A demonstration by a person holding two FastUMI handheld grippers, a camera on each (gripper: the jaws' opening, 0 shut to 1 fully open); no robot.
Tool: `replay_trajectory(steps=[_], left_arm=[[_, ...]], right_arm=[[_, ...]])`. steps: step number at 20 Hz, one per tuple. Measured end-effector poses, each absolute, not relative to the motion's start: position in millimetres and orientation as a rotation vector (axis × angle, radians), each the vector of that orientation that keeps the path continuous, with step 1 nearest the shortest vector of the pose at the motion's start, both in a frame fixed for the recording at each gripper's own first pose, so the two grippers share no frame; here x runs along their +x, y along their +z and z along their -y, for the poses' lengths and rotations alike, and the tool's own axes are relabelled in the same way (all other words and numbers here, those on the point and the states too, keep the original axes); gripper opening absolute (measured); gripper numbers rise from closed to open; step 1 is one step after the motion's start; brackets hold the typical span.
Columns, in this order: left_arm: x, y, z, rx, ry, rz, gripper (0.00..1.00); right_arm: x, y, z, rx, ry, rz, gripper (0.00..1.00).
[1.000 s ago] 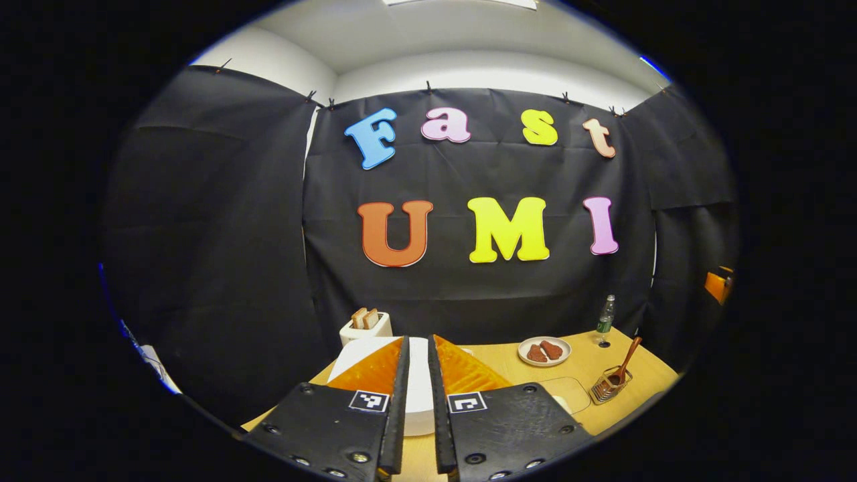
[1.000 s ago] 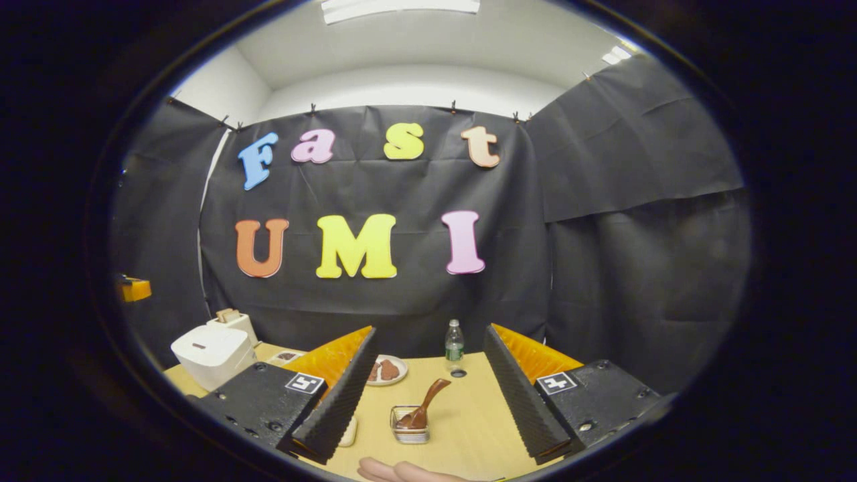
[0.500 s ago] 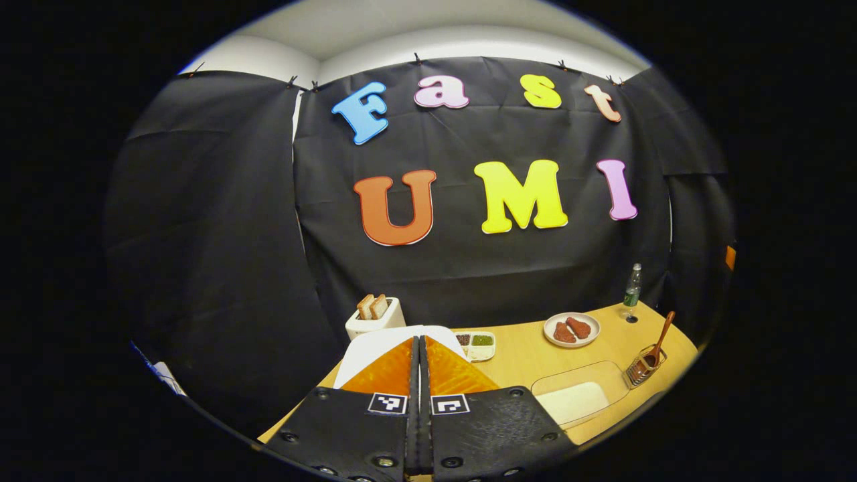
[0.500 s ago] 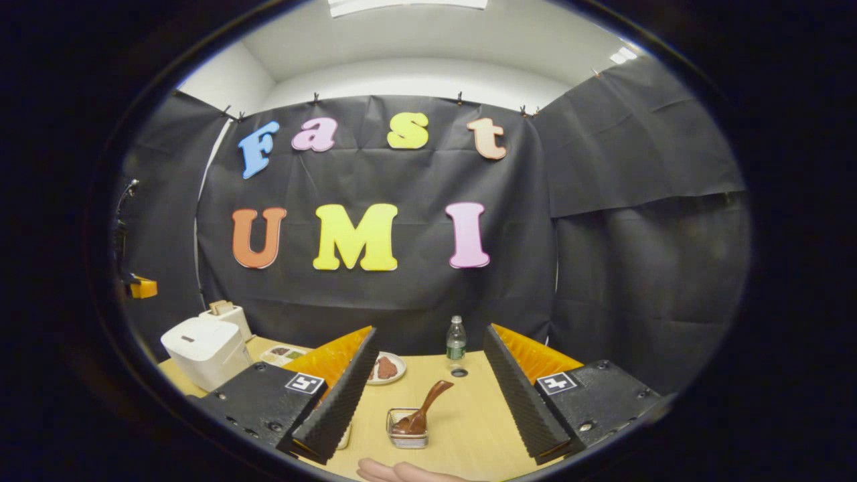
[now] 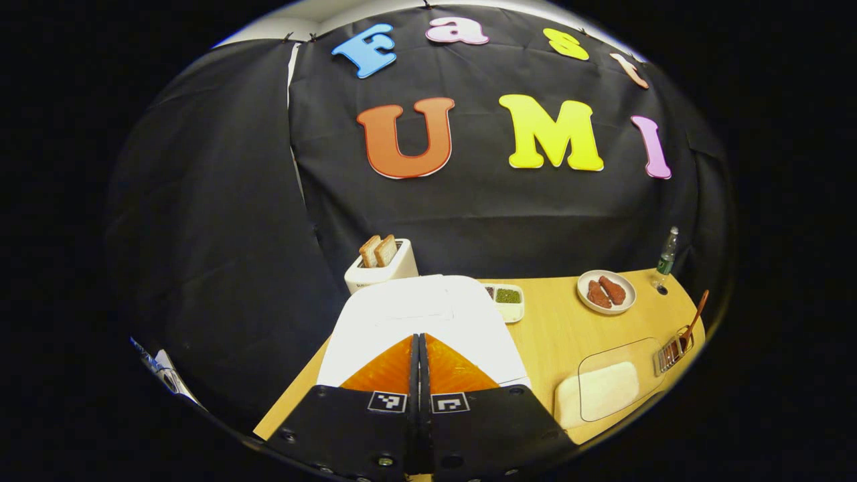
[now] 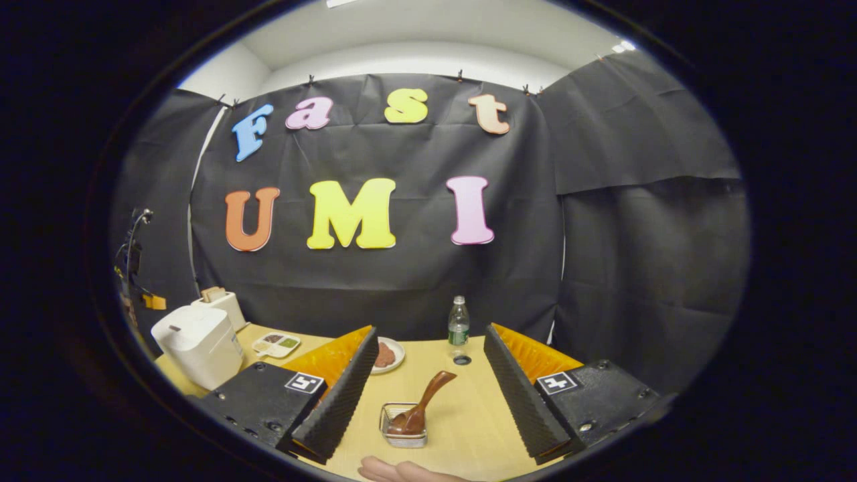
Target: Close the left gripper, press the button to open the rice cooker; take a wooden spoon from the chopstick holder with the right hand, scoop a spoonful of rice and pour it into the rice cooker, then put the wooden spoon back into the chopstick holder.
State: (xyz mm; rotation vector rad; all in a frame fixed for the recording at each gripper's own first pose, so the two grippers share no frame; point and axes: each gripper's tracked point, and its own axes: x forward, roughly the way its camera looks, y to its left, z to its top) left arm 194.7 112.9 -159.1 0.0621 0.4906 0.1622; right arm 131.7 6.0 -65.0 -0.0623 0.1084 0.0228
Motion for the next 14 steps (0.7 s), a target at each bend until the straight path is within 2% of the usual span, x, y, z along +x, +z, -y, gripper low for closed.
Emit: replay_trajectory(steps=[8,12,13,14], left_arm=[[201.5,-203.1,-119.1,-0.026,0.175,-0.627,0.00],[197.6,-208.0,-115.4,-0.041,0.182,-0.648,0.00],[196.0,-208.9,-114.4,-0.035,0.181,-0.649,0.11],[195.2,-210.4,-115.0,-0.029,0.181,-0.656,0.00]], right_arm=[[132.3,-57.0,-6.8,-0.116,0.030,-0.081,0.99],[135.1,-65.6,-11.8,-0.121,0.039,-0.093,1.00],[136.5,-68.3,-13.9,-0.119,0.044,-0.099,0.99],[138.6,-70.9,-15.5,-0.120,0.047,-0.104,1.00]])
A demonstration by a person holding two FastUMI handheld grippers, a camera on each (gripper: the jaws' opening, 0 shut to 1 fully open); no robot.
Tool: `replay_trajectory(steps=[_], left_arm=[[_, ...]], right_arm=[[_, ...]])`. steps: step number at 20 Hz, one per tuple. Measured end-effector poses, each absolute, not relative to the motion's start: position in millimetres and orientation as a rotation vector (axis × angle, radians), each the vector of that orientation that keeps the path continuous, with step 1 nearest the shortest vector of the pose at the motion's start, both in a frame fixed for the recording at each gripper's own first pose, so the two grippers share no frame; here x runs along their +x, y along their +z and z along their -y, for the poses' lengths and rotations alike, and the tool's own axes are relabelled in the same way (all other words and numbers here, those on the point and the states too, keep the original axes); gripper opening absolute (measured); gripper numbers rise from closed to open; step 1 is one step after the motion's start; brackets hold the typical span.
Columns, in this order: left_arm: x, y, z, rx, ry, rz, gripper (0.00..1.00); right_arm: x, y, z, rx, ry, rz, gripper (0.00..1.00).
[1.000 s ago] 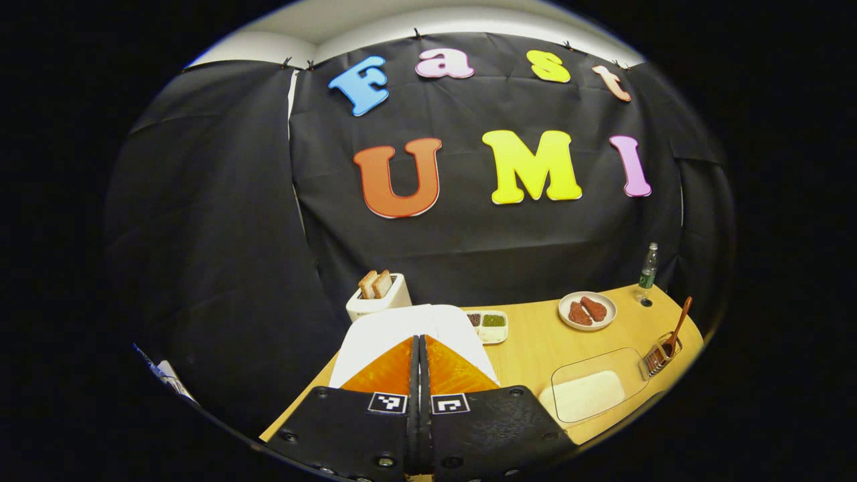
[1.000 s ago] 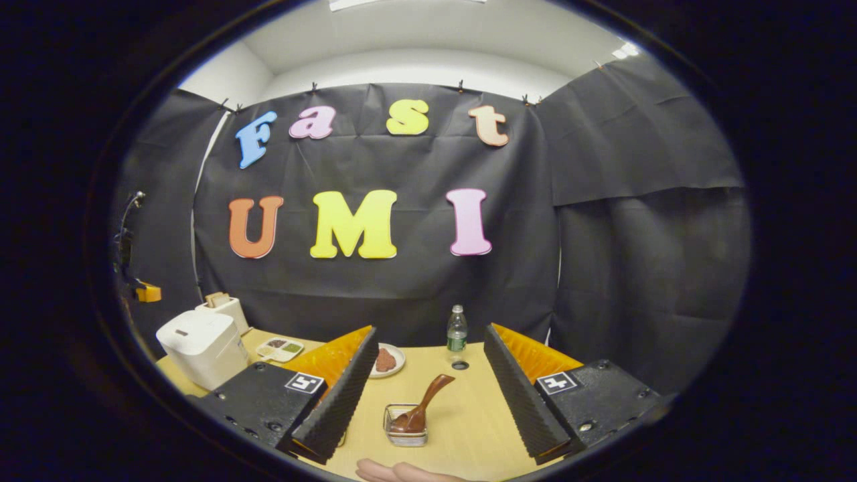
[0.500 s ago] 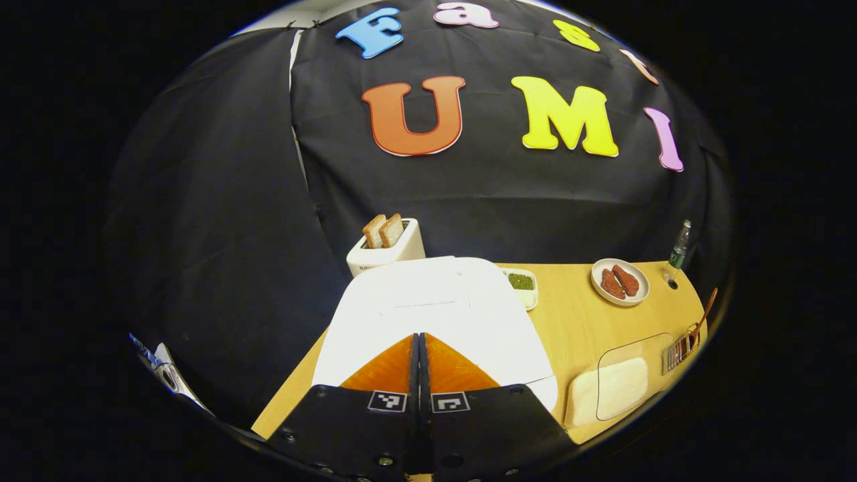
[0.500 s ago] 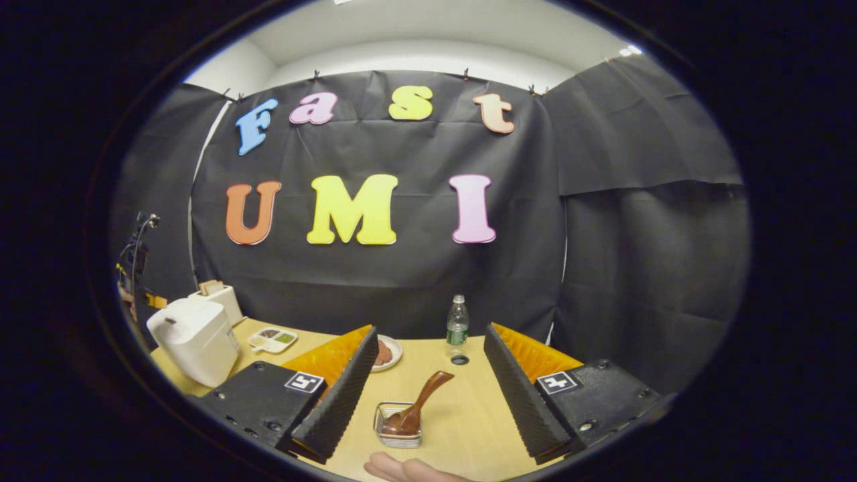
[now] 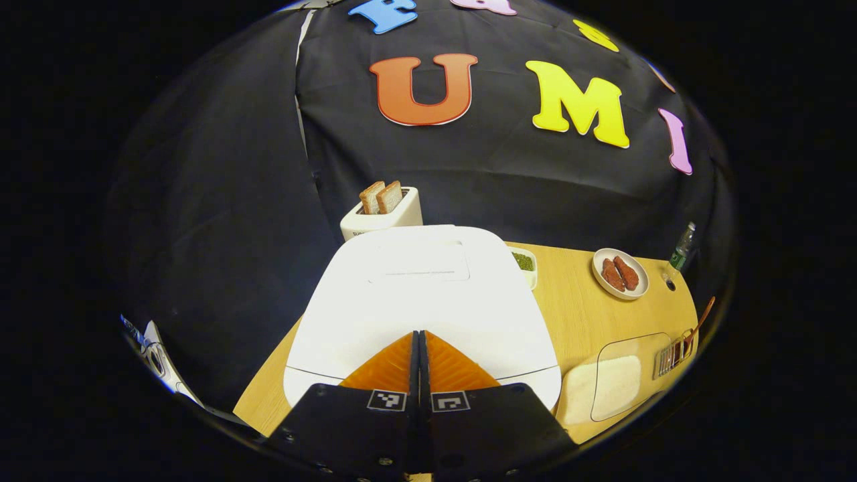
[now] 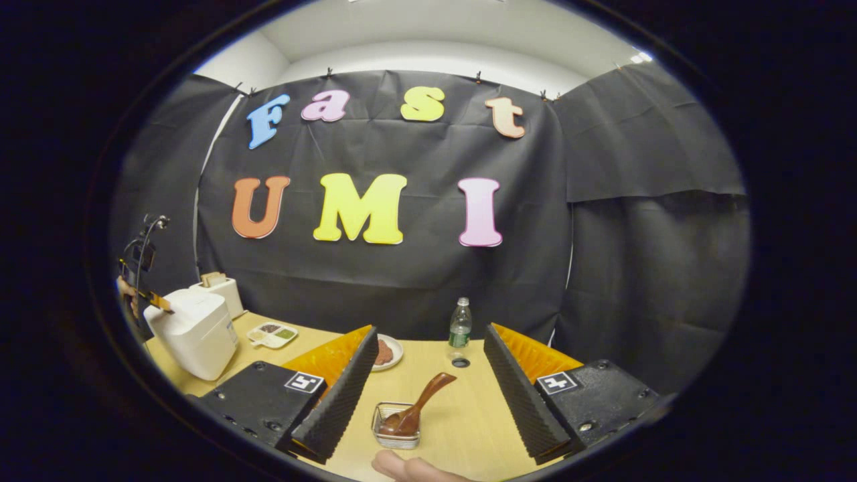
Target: Close the left gripper, press the button to open the rice cooker; take a wooden spoon from the chopstick holder with the right hand, scoop a spoonful of rice and pour it into the rice cooker, then put the wooden spoon back into the chopstick holder.
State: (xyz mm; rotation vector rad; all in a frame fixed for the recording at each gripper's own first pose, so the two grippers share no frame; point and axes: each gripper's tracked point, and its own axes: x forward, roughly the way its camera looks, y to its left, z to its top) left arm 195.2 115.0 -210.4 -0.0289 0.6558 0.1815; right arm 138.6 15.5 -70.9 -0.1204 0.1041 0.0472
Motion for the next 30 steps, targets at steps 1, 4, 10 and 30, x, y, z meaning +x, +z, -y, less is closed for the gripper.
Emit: replay_trajectory(steps=[1,4,10,30], left_arm=[[194.6,-209.7,-114.9,-0.026,0.183,-0.654,0.00],[194.8,-212.2,-115.3,-0.010,0.187,-0.655,0.00],[195.5,-217.5,-115.4,-0.025,0.192,-0.651,0.00],[199.9,-118.1,-115.4,-0.176,0.126,-0.393,0.58]], right_arm=[[140.8,-73.7,-17.2,-0.122,0.048,-0.111,1.00],[144.2,-79.2,-24.7,-0.113,0.064,-0.128,1.00],[149.2,-91.8,-28.4,-0.108,0.077,-0.146,0.99],[166.6,-135.0,-4.0,-0.085,0.056,-0.243,1.00]])
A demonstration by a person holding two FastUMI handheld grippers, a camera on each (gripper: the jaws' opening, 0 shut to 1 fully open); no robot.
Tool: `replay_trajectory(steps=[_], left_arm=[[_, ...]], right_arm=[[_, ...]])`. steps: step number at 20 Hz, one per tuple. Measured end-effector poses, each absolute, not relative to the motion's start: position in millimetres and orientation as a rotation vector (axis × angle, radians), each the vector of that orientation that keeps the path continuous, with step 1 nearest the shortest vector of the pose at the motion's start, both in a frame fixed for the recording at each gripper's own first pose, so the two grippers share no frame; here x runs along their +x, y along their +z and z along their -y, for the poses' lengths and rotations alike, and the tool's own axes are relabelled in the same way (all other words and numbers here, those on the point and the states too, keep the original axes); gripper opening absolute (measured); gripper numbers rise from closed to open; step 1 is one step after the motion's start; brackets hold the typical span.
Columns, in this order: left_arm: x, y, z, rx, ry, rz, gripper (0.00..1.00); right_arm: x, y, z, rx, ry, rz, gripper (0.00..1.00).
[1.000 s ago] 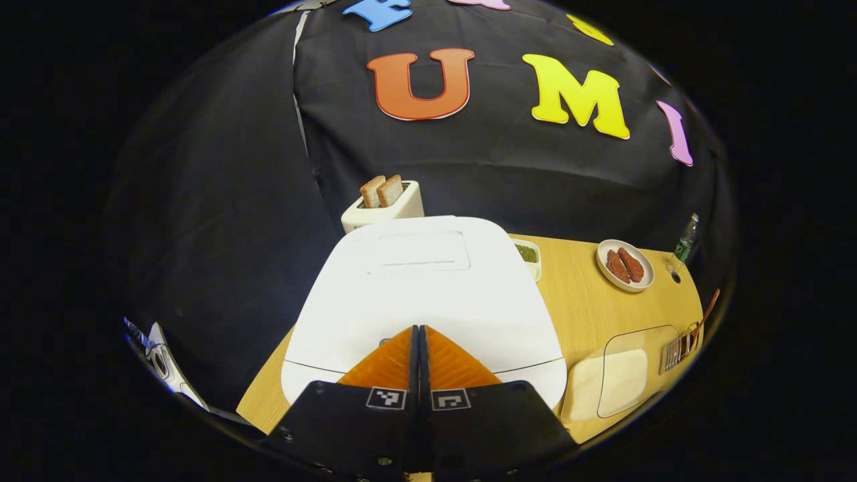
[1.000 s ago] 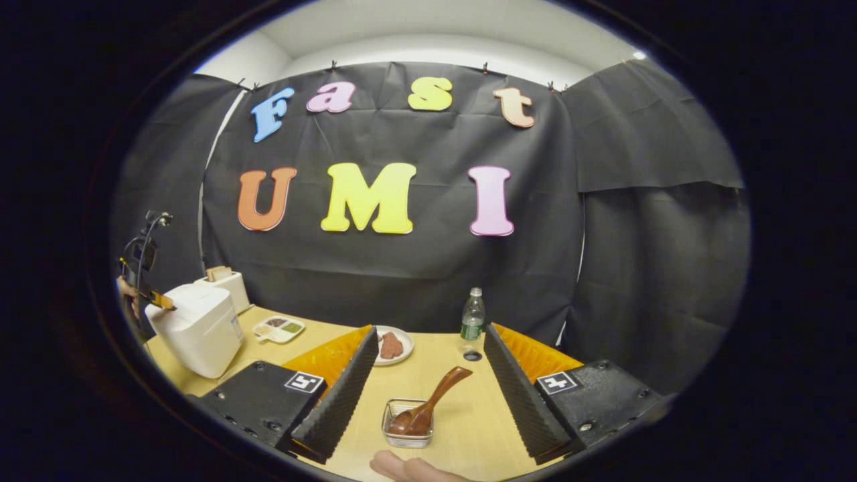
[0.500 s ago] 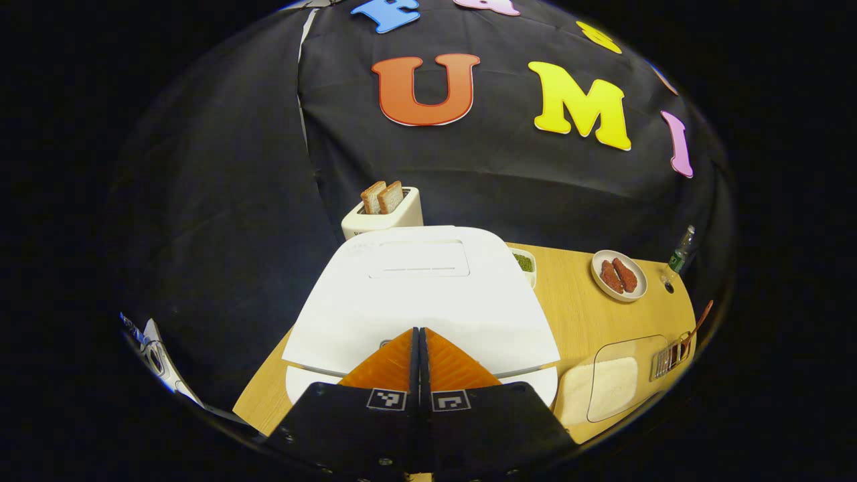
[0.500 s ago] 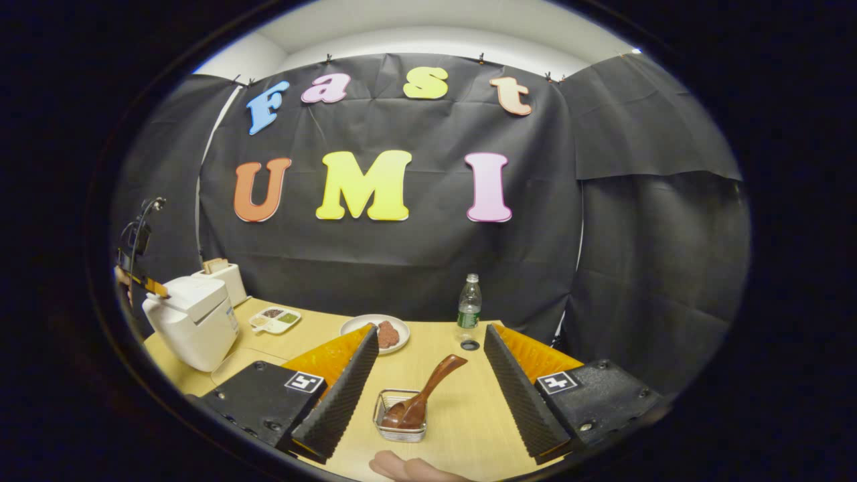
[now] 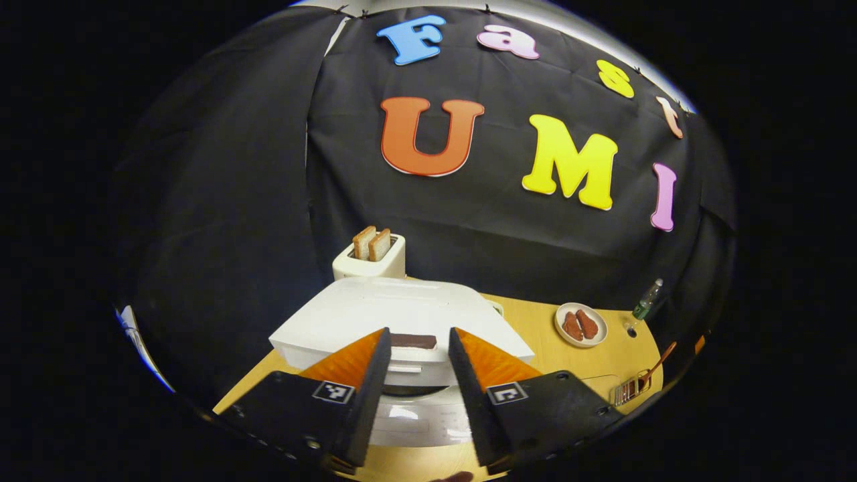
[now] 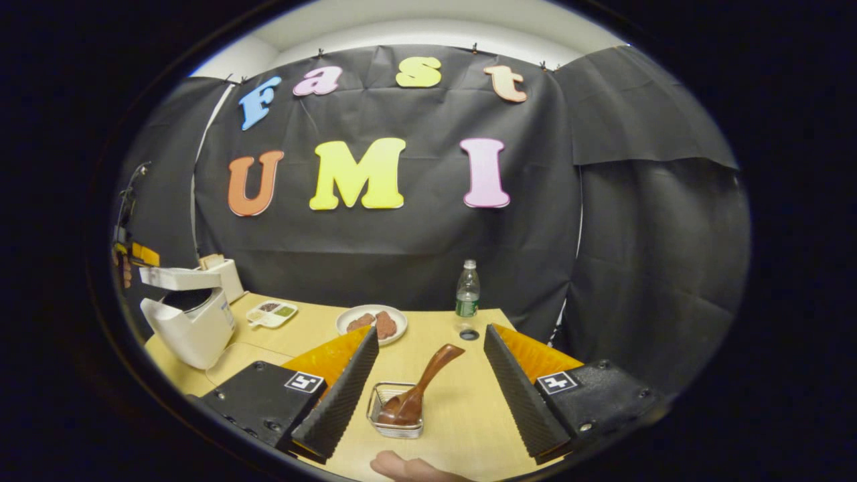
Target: Close the left gripper, press the button to open the rice cooker; take a wooden spoon from the chopstick holder with the right hand, scoop a spoonful of rice and pour it into the rice cooker, then put the wooden spoon back into the chopstick holder.
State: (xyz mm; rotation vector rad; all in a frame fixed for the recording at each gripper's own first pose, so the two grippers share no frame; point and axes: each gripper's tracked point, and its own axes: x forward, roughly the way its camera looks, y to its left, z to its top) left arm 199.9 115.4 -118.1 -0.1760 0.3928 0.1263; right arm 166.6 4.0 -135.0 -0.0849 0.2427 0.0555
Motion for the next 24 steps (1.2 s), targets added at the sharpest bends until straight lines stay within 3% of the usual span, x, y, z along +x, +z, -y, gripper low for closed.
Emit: replay_trajectory(steps=[1,2,3,13,24], left_arm=[[193.9,-114.0,-118.2,-0.175,0.141,-0.373,0.80],[184.5,-105.3,-119.9,-0.170,0.157,-0.355,0.75],[177.0,-98.5,-121.7,-0.160,0.167,-0.334,0.92],[102.4,-51.1,-96.4,-0.012,0.173,-0.098,0.94],[38.2,-79.5,-55.9,-0.019,0.124,-0.010,0.94]], right_arm=[[168.3,-138.0,-4.2,-0.087,0.055,-0.249,1.00],[170.0,-141.7,-4.1,-0.089,0.053,-0.255,1.00],[171.9,-145.1,-3.4,-0.090,0.049,-0.263,0.99],[191.7,-191.5,-10.6,-0.027,0.080,-0.356,1.00],[230.7,-261.9,-2.5,0.065,0.068,-0.488,1.00]])
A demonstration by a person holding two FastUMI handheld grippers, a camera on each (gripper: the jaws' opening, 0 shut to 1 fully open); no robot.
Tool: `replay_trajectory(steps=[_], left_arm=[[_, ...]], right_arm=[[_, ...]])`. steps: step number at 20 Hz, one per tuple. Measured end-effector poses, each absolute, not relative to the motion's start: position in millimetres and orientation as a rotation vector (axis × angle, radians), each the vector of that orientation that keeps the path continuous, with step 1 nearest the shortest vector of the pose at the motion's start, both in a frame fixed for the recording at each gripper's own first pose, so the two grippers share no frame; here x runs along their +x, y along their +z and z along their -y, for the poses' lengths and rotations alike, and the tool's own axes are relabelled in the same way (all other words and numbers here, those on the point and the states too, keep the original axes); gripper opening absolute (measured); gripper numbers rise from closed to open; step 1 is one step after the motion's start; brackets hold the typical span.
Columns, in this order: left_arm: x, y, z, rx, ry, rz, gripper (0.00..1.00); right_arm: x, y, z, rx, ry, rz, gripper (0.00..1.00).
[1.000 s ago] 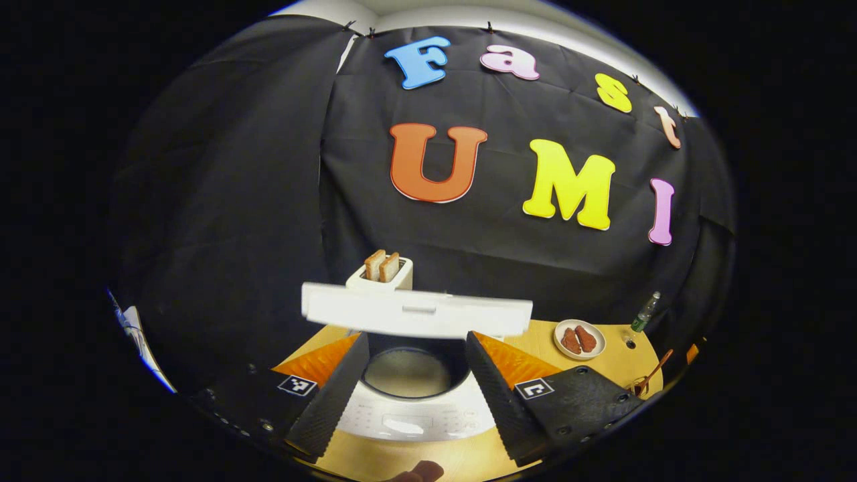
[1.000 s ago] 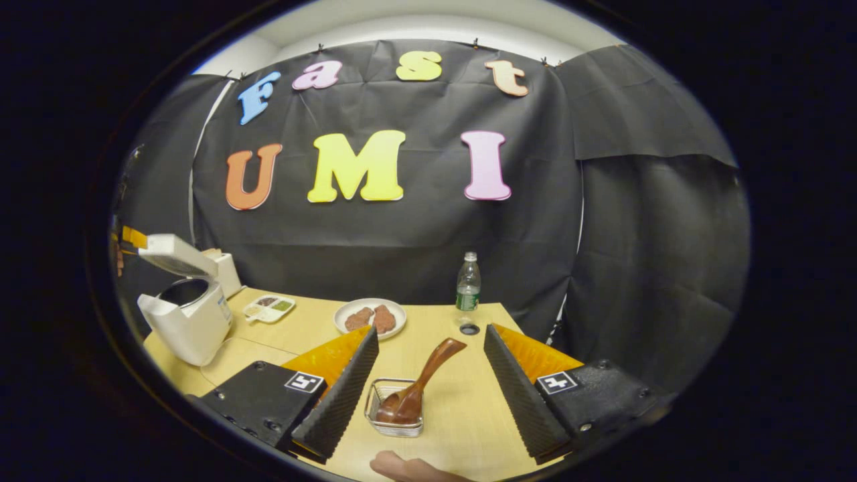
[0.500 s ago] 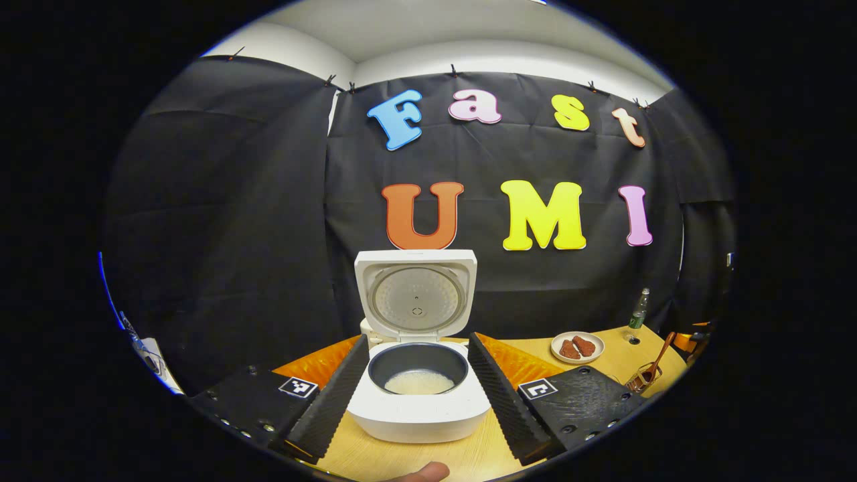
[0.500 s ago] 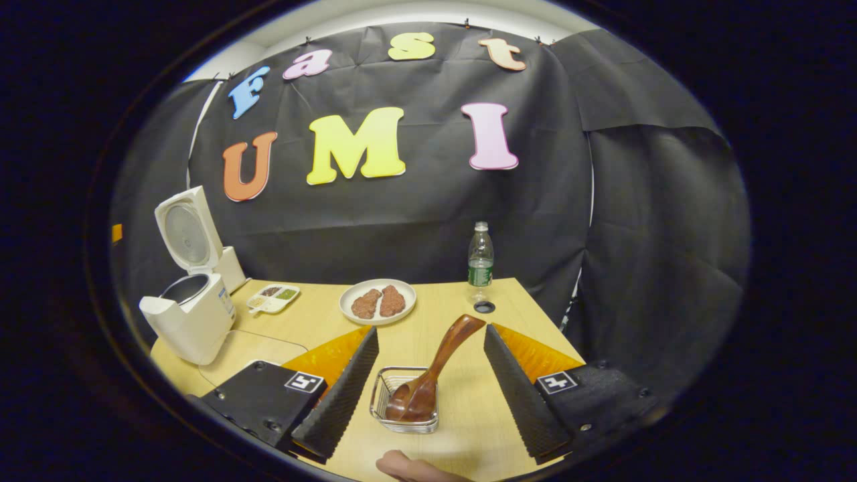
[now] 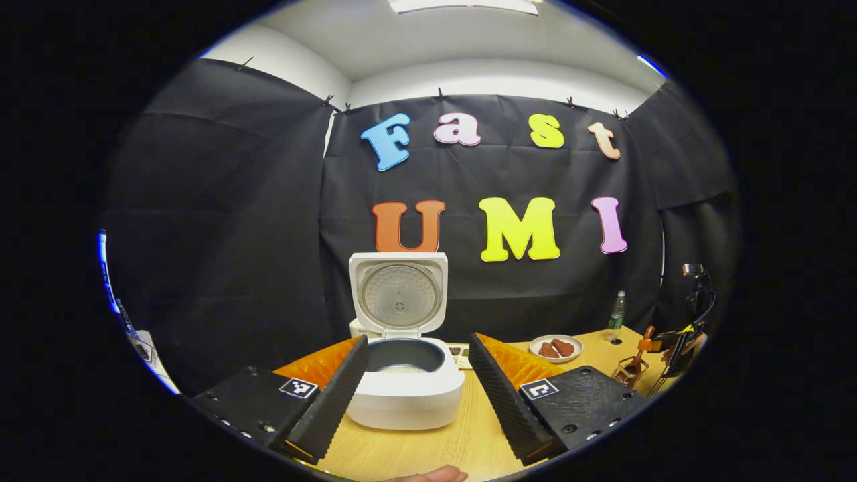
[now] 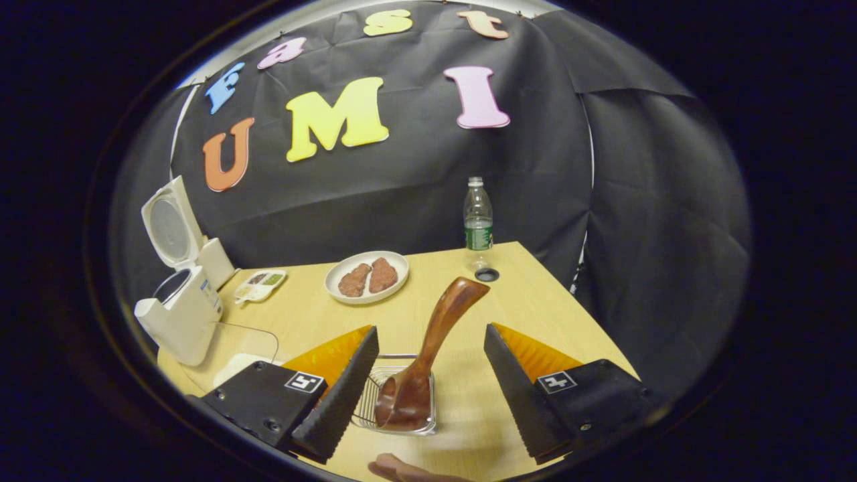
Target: Close the left gripper, press the button to open the rice cooker; take a wooden spoon from the chopstick holder with the right hand, scoop a spoonful of rice and pour it into the rice cooker, then put the wooden spoon back into the chopstick holder.
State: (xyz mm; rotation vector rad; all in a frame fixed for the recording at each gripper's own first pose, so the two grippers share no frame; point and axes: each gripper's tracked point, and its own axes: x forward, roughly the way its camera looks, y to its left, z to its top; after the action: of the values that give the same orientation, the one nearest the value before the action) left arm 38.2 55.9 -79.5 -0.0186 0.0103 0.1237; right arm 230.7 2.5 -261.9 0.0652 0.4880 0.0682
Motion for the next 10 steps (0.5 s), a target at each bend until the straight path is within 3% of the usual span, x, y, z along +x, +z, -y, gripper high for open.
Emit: replay_trajectory(steps=[6,7,8,9,10], left_arm=[[30.1,-111.2,-50.2,-0.014,0.067,-0.071,0.94],[29.3,-113.1,-53.3,-0.006,0.066,-0.071,0.94],[29.6,-114.9,-54.4,-0.006,0.061,-0.072,0.95],[29.8,-118.5,-53.5,-0.014,0.052,-0.076,0.95],[28.7,-121.2,-50.9,-0.023,0.038,-0.081,0.95]], right_arm=[[256.7,-290.2,-16.8,0.201,0.114,-0.551,0.96],[258.4,-294.8,-18.1,0.225,0.118,-0.572,0.89],[259.2,-297.7,-22.4,0.262,0.126,-0.585,0.94],[261.7,-298.9,-28.0,0.299,0.139,-0.596,0.87],[263.2,-304.1,-30.2,0.322,0.137,-0.615,0.97]])
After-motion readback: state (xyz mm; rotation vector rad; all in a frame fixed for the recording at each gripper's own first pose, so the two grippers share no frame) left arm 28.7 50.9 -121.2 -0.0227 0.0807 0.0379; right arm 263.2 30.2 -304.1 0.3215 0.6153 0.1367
